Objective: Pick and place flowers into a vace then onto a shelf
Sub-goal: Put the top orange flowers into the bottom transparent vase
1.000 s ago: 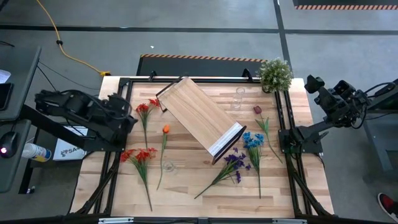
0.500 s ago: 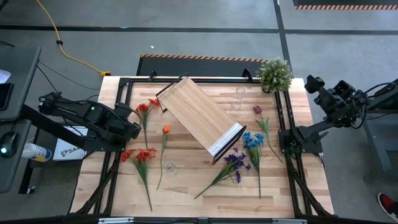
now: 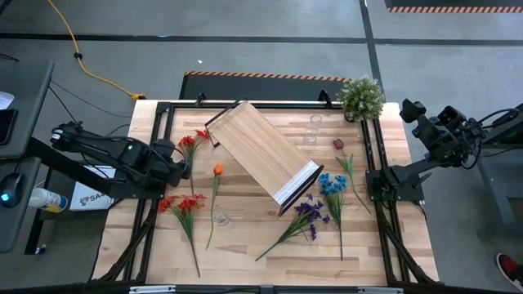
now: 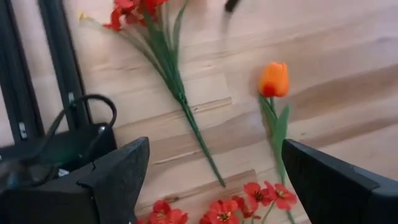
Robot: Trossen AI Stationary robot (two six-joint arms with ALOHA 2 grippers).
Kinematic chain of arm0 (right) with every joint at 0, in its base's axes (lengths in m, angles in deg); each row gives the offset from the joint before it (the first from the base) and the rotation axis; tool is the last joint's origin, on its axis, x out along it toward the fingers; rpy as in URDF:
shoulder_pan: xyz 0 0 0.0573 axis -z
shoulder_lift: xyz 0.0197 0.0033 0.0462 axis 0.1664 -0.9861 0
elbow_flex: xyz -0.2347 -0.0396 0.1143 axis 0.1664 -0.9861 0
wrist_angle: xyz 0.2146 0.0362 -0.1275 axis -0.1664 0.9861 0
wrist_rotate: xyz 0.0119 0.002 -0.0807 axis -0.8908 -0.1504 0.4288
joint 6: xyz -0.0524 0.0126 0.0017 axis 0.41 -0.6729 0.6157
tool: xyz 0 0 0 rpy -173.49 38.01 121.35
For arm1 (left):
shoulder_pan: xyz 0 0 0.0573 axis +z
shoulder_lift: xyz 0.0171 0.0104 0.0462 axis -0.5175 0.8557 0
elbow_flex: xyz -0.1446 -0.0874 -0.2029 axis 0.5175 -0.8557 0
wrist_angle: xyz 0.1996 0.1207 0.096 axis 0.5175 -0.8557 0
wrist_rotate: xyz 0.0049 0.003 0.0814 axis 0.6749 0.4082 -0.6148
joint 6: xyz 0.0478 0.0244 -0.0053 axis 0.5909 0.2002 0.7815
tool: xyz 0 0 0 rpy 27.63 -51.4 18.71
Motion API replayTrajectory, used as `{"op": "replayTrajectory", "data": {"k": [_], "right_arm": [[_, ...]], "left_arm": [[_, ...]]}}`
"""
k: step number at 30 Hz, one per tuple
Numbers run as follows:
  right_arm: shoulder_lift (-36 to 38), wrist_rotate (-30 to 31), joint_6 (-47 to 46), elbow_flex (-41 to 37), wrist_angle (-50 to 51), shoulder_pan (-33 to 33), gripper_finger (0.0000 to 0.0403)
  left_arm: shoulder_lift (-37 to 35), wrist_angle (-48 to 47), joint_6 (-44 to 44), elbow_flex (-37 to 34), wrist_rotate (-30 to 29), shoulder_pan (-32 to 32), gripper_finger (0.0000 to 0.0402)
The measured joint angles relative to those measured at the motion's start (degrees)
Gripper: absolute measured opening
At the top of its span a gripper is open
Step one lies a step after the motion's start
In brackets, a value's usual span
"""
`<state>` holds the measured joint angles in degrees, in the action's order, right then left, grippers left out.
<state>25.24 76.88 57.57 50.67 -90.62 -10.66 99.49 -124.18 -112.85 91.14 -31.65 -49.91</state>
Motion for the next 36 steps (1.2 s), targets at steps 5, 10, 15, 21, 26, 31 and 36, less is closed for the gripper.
{"op": "replayTrajectory", "data": {"k": [5,10,15,21,26,31,36], "right_arm": [[0.0,0.0,0.0,0.0,0.0,0.0,0.0381],[0.0,0.0,0.0,0.0,0.0,0.0,0.0381],[0.0,0.0,0.0,0.0,0.0,0.0,0.0381],[0.0,0.0,0.0,0.0,0.0,0.0,0.0381],[0.0,0.0,0.0,0.0,0.0,0.0,0.0381],[0.0,0.0,0.0,0.0,0.0,0.0,0.0381],[0.0,0.0,0.0,0.0,0.0,0.0,0.0381]], "left_arm": [[0.0,1.0,-8.2,-2.7,-0.5,0.0,0.0397],[0.0,3.4,-12.2,-5.3,-1.0,0.0,0.0397],[0.1,7.2,-12.4,-6.6,-2.9,0.0,0.0397],[2.7,7.7,-14.4,-6.7,-5.9,0.0,0.0397],[6.5,7.7,-16.9,-6.7,-6.2,0.0,0.0397],[10.3,7.9,-18.0,-6.7,-6.2,1.0,0.0397],[13.1,9.6,-17.2,-6.7,-4.8,5.1,0.0397]]}}
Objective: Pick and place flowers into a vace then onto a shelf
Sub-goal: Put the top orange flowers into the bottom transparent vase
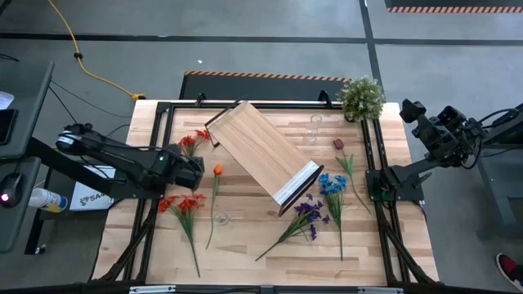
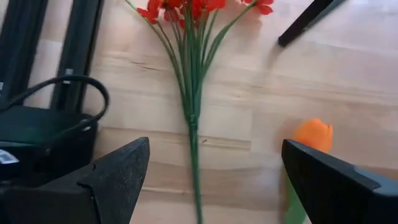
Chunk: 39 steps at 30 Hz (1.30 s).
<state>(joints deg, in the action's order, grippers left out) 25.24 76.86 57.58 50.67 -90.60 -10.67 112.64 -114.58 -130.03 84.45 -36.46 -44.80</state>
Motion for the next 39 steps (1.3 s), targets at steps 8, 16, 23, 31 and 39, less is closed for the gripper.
{"op": "replayTrajectory", "data": {"k": [8,16,23,31,39], "right_arm": [[0.0,-0.1,-1.0,0.0,0.3,0.0,0.0381],[0.0,-0.1,-1.1,0.0,0.4,0.0,0.0381],[0.0,-0.2,-1.1,0.0,0.4,0.0,0.0381],[0.0,-0.2,-1.1,0.0,0.4,0.0,0.0381],[0.0,-0.2,-1.1,0.0,0.4,0.0,0.0381]], "left_arm": [[1.6,6.8,9.3,0.0,0.1,5.7,0.0397],[1.6,6.1,10.5,0.0,-0.1,9.9,0.0397],[1.6,5.6,10.5,0.0,-0.1,12.7,0.0397],[1.6,4.7,10.5,0.0,0.0,12.9,0.0397],[1.6,4.8,10.5,0.0,-0.1,12.9,0.0397]]}}
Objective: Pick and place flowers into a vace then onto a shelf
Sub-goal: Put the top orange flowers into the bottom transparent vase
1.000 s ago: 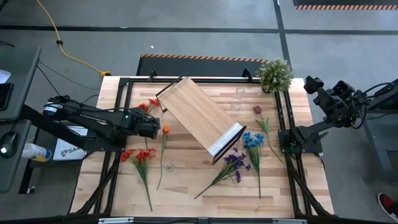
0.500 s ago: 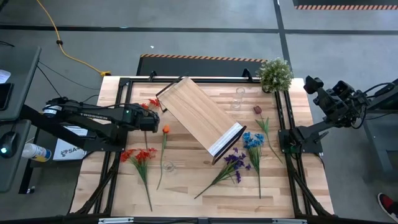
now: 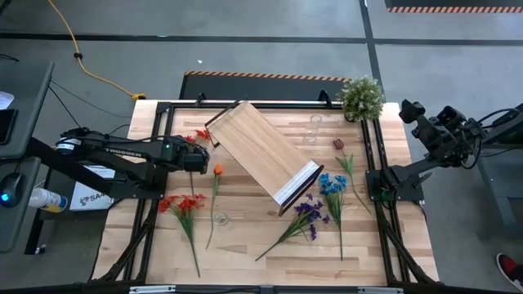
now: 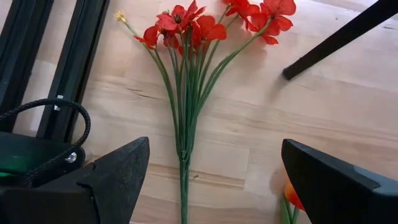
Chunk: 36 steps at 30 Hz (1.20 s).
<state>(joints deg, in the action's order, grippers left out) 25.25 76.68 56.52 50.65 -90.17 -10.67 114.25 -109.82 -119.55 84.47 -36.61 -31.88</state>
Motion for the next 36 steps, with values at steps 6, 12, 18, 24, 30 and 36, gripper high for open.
{"op": "replayTrajectory", "data": {"k": [6,12,18,24,30,36], "right_arm": [[0.0,0.0,0.0,0.0,0.0,0.0,0.0381],[0.0,0.0,0.0,0.0,0.0,0.0,0.0381],[0.0,0.0,0.0,0.0,0.0,0.0,0.0381],[0.0,0.0,0.0,0.0,0.0,0.0,0.0381],[0.0,0.0,0.0,0.0,0.0,0.0,0.0381],[0.0,0.0,-0.1,0.0,0.0,0.0,0.0381]], "left_arm": [[0.0,4.4,-0.8,-4.0,2.6,0.0,0.0397],[0.0,11.5,-3.7,-11.2,4.9,0.0,0.0397],[0.0,17.4,-4.2,-15.4,4.8,0.0,0.0397],[0.0,21.2,-4.7,-17.5,2.3,0.0,0.0397],[3.1,22.4,-4.5,-17.6,1.0,0.3,0.0397],[9.3,26.4,3.3,-17.0,3.7,5.3,0.0397]]}}
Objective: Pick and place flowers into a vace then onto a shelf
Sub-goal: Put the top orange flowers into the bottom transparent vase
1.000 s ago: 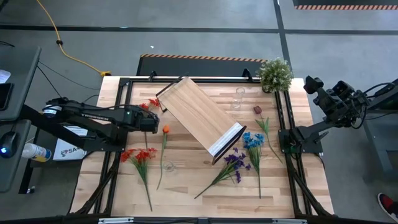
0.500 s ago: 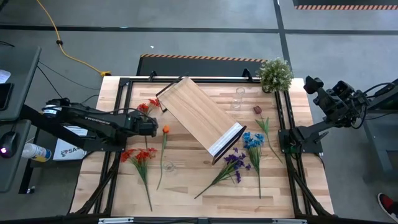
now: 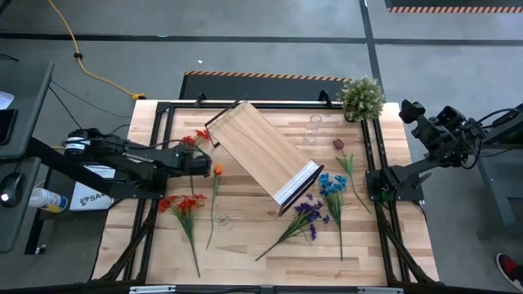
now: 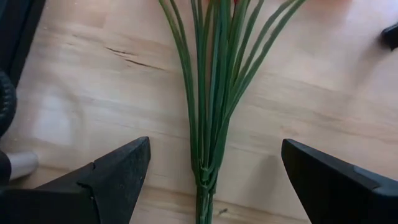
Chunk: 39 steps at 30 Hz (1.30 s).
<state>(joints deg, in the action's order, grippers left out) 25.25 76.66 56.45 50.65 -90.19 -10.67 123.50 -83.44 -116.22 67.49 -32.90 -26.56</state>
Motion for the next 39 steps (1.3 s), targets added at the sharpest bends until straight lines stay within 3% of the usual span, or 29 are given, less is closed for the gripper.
{"op": "replayTrajectory", "data": {"k": [11,25,39], "right_arm": [[0.0,0.0,-1.7,0.0,0.0,0.0,0.0381],[0.0,0.0,-1.5,0.0,0.0,0.0,0.0381],[0.0,0.0,-1.4,0.0,0.0,0.0,0.0381]], "left_arm": [[3.0,-1.7,8.2,3.0,2.5,7.0,0.0397],[3.1,-2.3,8.3,3.0,3.1,7.4,0.039],[3.1,-2.0,8.2,2.9,3.8,7.4,0.0226]]}}
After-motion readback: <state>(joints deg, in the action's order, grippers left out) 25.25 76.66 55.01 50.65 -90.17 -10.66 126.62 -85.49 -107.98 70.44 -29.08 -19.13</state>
